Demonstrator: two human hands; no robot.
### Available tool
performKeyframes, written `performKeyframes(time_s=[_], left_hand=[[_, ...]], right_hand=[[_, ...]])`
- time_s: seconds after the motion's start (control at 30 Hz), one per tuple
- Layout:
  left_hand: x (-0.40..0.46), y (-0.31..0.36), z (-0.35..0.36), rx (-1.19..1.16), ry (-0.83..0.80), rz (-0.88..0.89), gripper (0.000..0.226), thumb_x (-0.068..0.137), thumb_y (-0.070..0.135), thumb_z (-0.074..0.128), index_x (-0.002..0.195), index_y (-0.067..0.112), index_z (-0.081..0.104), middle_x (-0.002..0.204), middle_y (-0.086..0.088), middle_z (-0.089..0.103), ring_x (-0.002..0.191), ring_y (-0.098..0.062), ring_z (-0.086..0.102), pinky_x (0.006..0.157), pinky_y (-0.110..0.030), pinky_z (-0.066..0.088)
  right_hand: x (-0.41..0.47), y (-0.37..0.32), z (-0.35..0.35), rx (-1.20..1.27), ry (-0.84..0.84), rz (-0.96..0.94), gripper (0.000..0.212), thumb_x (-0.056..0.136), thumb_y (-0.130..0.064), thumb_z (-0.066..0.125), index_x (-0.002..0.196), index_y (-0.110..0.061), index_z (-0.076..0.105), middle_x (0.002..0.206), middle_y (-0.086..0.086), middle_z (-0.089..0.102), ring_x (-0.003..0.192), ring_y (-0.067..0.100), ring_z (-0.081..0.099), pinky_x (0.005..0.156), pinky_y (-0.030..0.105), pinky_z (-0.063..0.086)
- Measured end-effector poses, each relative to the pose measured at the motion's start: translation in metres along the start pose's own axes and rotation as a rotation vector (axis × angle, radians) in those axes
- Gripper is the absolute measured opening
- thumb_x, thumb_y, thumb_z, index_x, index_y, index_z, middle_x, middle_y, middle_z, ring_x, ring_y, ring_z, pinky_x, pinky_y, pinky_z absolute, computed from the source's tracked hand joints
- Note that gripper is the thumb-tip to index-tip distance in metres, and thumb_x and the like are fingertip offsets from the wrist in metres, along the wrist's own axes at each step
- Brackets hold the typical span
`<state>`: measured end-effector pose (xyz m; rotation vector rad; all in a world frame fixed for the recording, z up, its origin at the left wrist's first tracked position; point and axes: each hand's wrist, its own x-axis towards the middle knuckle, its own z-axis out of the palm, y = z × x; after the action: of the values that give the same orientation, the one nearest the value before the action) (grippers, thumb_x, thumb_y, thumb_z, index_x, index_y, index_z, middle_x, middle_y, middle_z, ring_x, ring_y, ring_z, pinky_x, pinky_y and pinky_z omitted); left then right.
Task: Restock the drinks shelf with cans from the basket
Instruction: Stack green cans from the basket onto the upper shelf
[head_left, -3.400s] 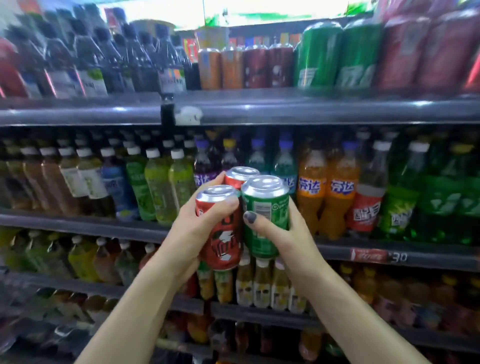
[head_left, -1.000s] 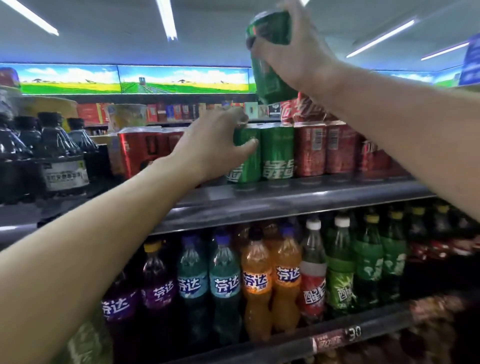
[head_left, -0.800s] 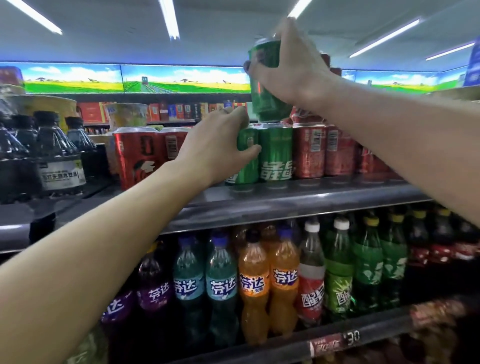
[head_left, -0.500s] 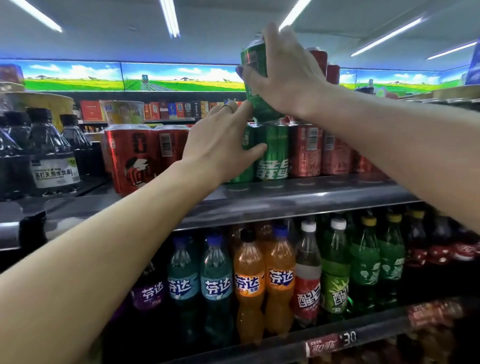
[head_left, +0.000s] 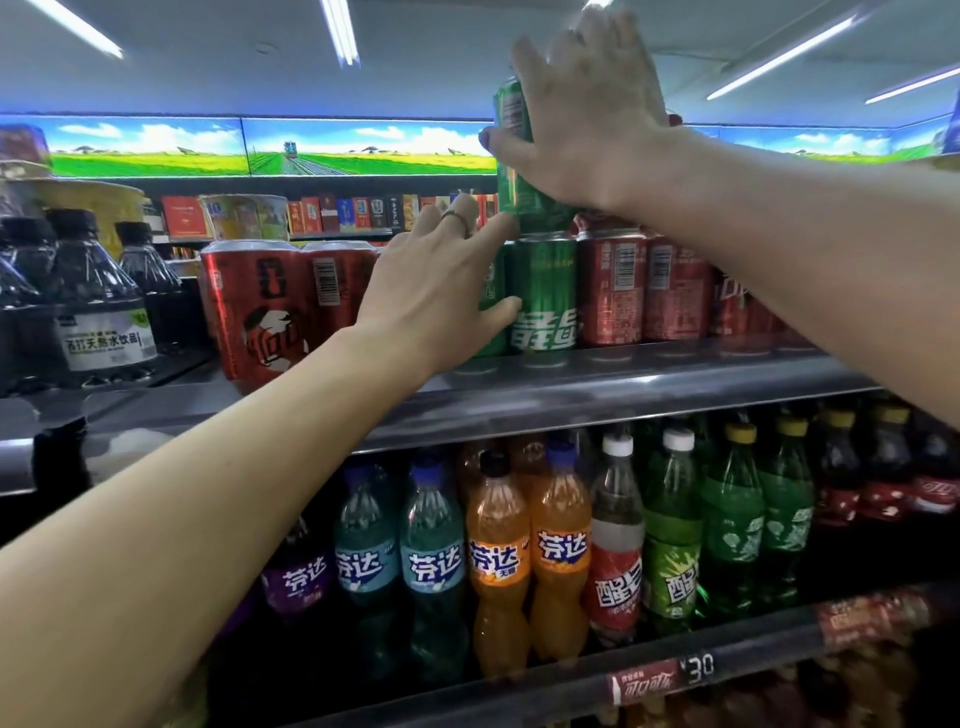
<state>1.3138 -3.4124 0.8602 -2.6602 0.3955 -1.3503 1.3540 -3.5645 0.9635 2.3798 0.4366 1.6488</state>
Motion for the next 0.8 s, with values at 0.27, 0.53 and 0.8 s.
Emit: performKeyframes(time_s=[0.27, 0.53, 0.8], left_hand=[[-0.003, -0.009, -0.010, -0.128, -0.081, 0.022, 0.062, 0.096, 0.052, 0.063, 0.148, 0.029, 0.041, 0.140, -0.008, 0.047, 0.133, -0.029, 0.044, 0.103, -0.047, 0.048], [-0.005, -0.020, -0.027, -0.178, -0.078, 0.032, 0.063, 0.095, 0.047, 0.064, 0.150, 0.027, 0.042, 0.144, -0.006, 0.048, 0.133, -0.027, 0.048, 0.103, -0.042, 0.044], [-0.009, -0.024, -0.030, -0.161, -0.105, 0.026, 0.066, 0.094, 0.047, 0.066, 0.151, 0.025, 0.041, 0.146, -0.007, 0.048, 0.133, -0.028, 0.048, 0.104, -0.044, 0.045]], right_hand=[[0.000, -0.002, 0.003, 0.012, -0.017, 0.014, 0.067, 0.102, -0.058, 0.039, 0.141, -0.004, 0.041, 0.135, 0.023, 0.054, 0.130, 0.039, 0.046, 0.117, 0.053, 0.021], [0.008, -0.004, 0.004, 0.065, -0.093, -0.053, 0.066, 0.098, -0.056, 0.046, 0.144, -0.009, 0.041, 0.135, 0.026, 0.053, 0.125, 0.043, 0.051, 0.108, 0.053, 0.035], [0.004, -0.006, 0.001, 0.039, -0.111, -0.015, 0.066, 0.099, -0.055, 0.047, 0.146, -0.011, 0.037, 0.135, 0.027, 0.050, 0.127, 0.042, 0.050, 0.109, 0.053, 0.034]])
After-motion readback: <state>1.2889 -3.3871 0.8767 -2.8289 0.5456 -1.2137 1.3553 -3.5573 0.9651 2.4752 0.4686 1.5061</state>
